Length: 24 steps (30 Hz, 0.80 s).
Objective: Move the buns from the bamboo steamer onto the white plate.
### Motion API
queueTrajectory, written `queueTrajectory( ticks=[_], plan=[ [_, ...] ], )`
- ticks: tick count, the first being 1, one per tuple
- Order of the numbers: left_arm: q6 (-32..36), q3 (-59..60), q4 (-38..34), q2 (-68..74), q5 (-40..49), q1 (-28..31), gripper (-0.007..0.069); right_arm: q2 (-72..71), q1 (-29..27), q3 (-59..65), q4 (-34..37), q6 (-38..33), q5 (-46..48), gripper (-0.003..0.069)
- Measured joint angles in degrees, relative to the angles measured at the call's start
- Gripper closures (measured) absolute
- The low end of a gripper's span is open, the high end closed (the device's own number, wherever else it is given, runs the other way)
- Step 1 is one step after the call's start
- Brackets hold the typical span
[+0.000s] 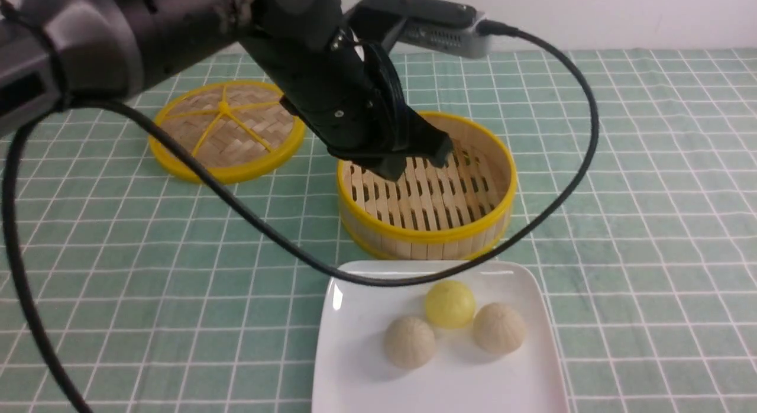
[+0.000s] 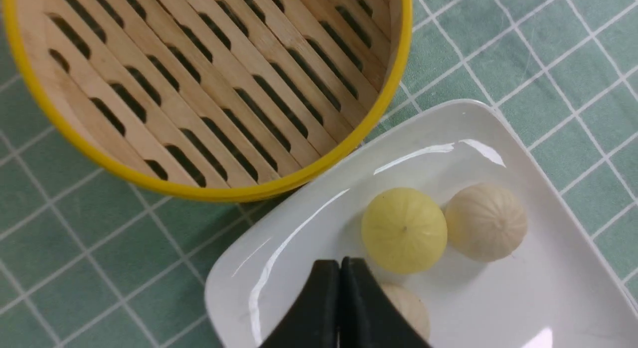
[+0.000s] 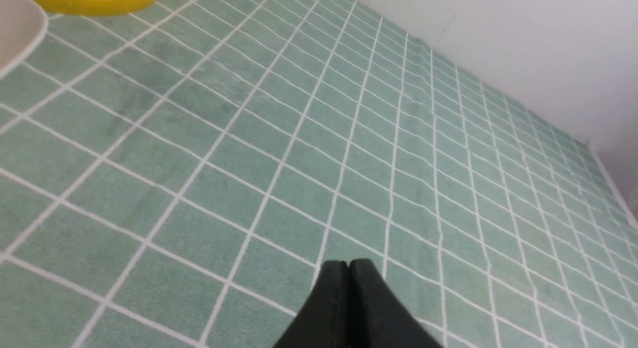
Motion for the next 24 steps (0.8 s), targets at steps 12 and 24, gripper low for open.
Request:
queueTrajectory(
  ticks=[12,24],
  plan=[
    [-4.41,0.0,11.42,-20.44,11.2,0.0,0.0591,0.0,0.0,0.0,0.44,0.0,0.14,0.0638],
    [-10.99,14.24,16.16,-28.24,13.05,0.0,0.0584,0.0,0.0,0.0,2.66,9.05,1.23,0.0619]
  ],
)
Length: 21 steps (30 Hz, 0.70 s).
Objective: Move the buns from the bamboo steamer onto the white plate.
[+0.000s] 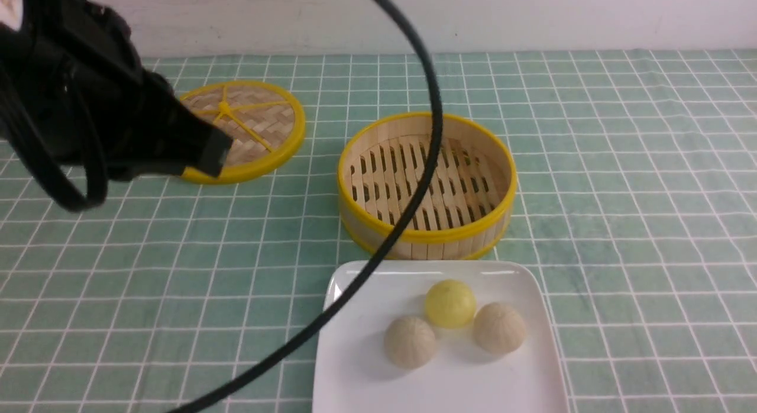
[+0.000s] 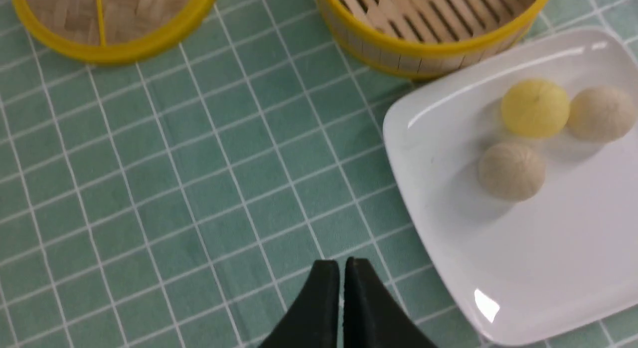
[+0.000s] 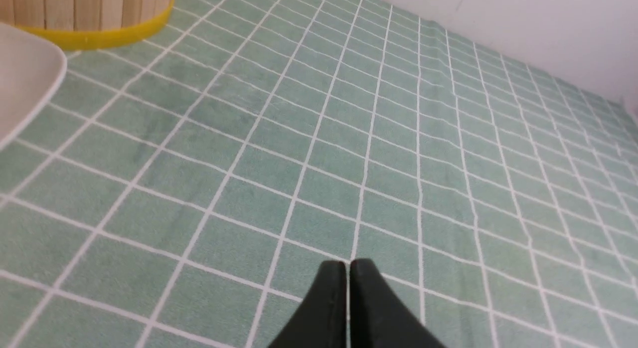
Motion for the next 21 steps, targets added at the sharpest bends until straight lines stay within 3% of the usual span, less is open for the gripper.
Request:
queueTrajectory(
  ticks=[7,21],
  plan=[
    [-0.99,6.16,0.28,-0.39,-0.67,0.0,0.058,0.0,0.0,-0.73,0.68,5.58,4.37,0.0606],
    [-3.47,7.72,4.02,-14.89,-0.5,0.0,0.0571,0.0,0.0,-0.74,0.81,5.89,4.65,0.0589]
  ],
)
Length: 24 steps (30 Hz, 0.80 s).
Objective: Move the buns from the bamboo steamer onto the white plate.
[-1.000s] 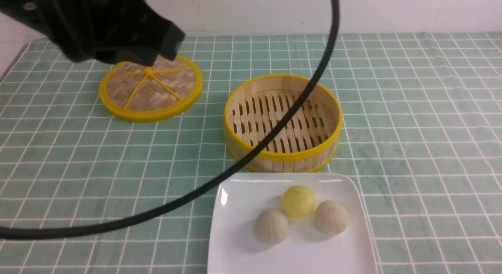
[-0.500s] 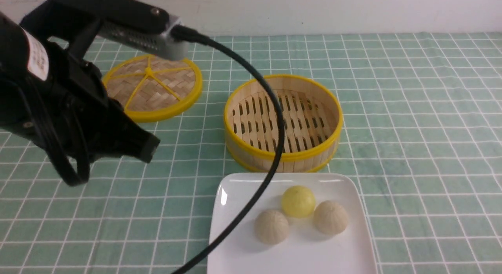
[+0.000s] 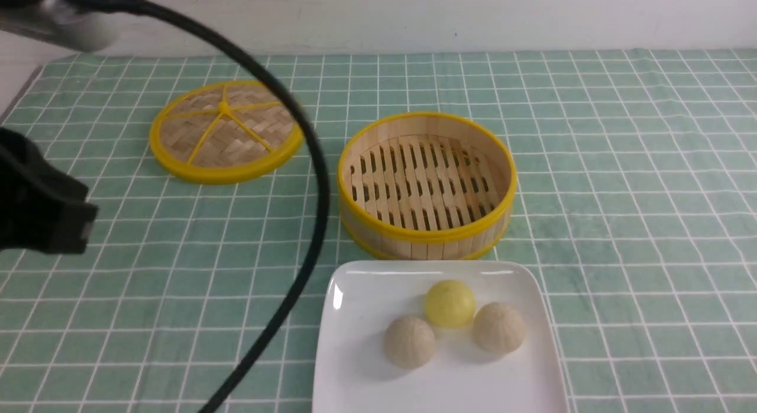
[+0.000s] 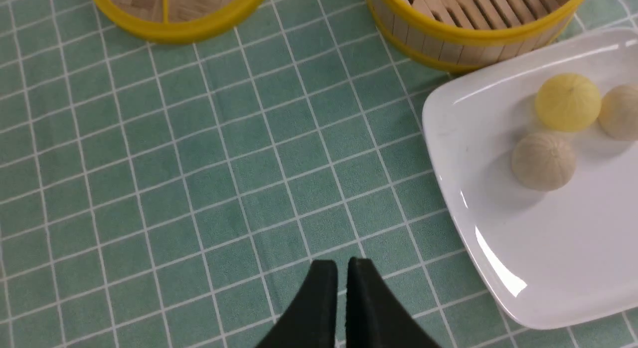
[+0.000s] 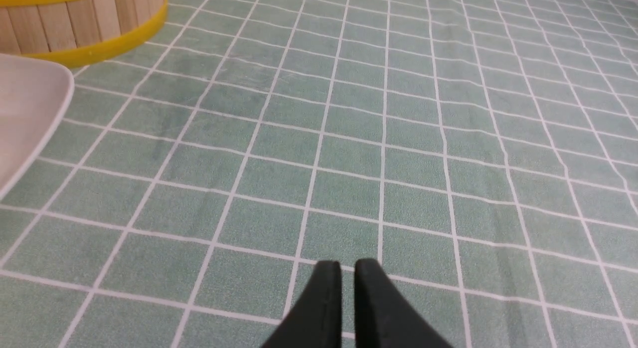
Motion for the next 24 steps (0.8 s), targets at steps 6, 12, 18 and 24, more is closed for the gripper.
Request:
queueTrajectory(
  ticks=[6,12,18,24],
  plan=[
    [-5.16,5.8,1.2,-5.14,-8.25,0.0,0.057,0.0,0.0,0.0,0.24,0.0,0.0,0.0578],
    [-8.94,6.48,4.32,-6.51,-10.35,0.0,0.0568,0.0,0.31,0.0,2.78,0.05,-0.23,0.0569],
    [-10.08,6.54,6.49,-9.27,-7.25,0.0,0.0567,0.0,0.53,0.0,3.89,0.05,-0.23,0.0566],
    [-10.85,6.87,6.6,-14.31,0.51,0.0,0.0567,0.0,0.53,0.0,3.89,0.05,-0.3,0.0558]
  ],
)
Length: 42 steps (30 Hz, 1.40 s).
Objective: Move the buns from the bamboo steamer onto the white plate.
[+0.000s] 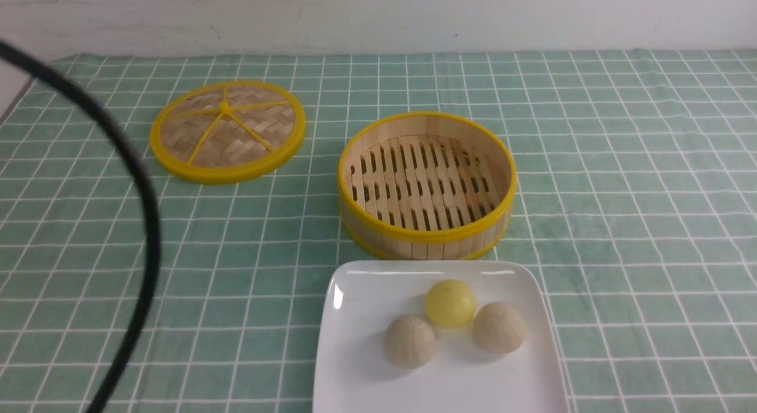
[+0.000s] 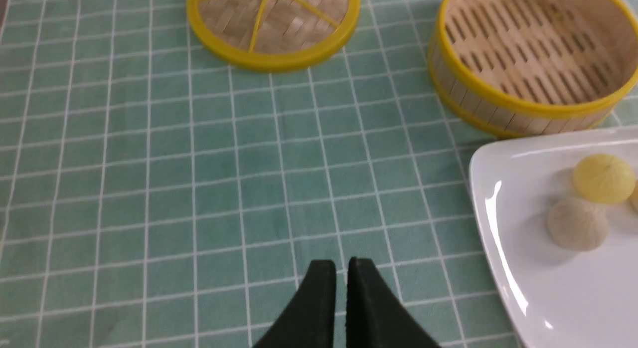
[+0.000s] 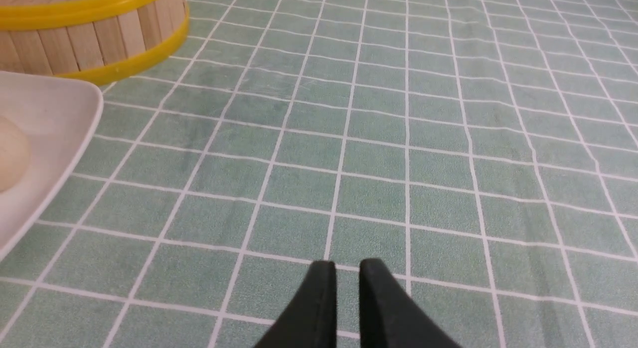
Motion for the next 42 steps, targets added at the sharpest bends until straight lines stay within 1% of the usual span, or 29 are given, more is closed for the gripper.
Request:
queueTrajectory(
  ticks=[4,7,8,10,12,15,17,18,19,22,25,30,37,40,42],
  plan=[
    [-1.61,3.34,-0.31,-6.36,0.0,0.0,0.0568,0.0,0.0,0.0,0.0,0.0,0.0,0.0554],
    [-2.22,11.58,-4.11,-14.37,-0.52,0.0,0.0601,0.0,0.0,0.0,0.0,0.0,0.0,0.0554],
    [-2.36,15.83,-6.69,-17.87,-2.89,0.0,0.0612,0.0,0.0,0.0,0.0,0.0,0.0,0.0553],
    [-2.63,20.8,-9.56,-21.9,-9.0,0.0,0.0616,0.0,0.0,0.0,0.0,0.0,0.0,0.0552],
    [-3.88,26.23,-11.83,-25.12,-17.6,0.0,0.0615,0.0,0.0,0.0,0.0,0.0,0.0,0.055],
    [-6.61,34.12,-13.36,-28.41,-32.63,0.0,0.0614,0.0,0.0,0.0,0.0,0.0,0.0,0.0546],
    [-7.72,37.29,-13.59,-29.22,-40.97,0.0,0.0612,0.0,0.0,0.0,0.0,0.0,0.0,0.0544],
    [-7.81,37.6,-13.59,-29.26,-41.71,0.0,0.0612,0.0,0.0,0.0,0.0,0.0,0.0,0.0543],
    [-8.37,39.56,-13.59,-29.46,-46.22,0.0,0.0612,0.0,0.0,0.0,0.0,0.0,0.0,0.0541],
    [-8.78,42.91,-13.59,-29.53,-52.24,0.0,0.0608,0.0,0.0,0.0,0.0,0.0,-0.02,0.0538],
    [-8.78,44.93,-13.59,-29.53,-53.4,0.0,0.0605,0.0,0.0,0.0,0.3,0.0,-0.02,0.0535],
    [-8.84,46.03,-13.52,-29.53,-52.19,0.0,0.0602,0.0,0.0,0.0,0.35,0.0,-0.02,0.053],
    [-8.73,48.71,-10.05,-29.53,-49.61,0.66,0.0601,0.0,0.0,0.0,0.35,0.0,-0.02,0.0524],
    [-8.73,52.15,-9.33,-29.53,-49.68,5.15,0.0596,0.0,0.0,0.0,0.35,0.0,-0.02,0.052],
    [-7.95,55.23,-9.01,-29.53,-50.6,10.54,0.0592,0.0,0.0,0.0,0.41,0.0,-0.02,0.0517]
  ],
)
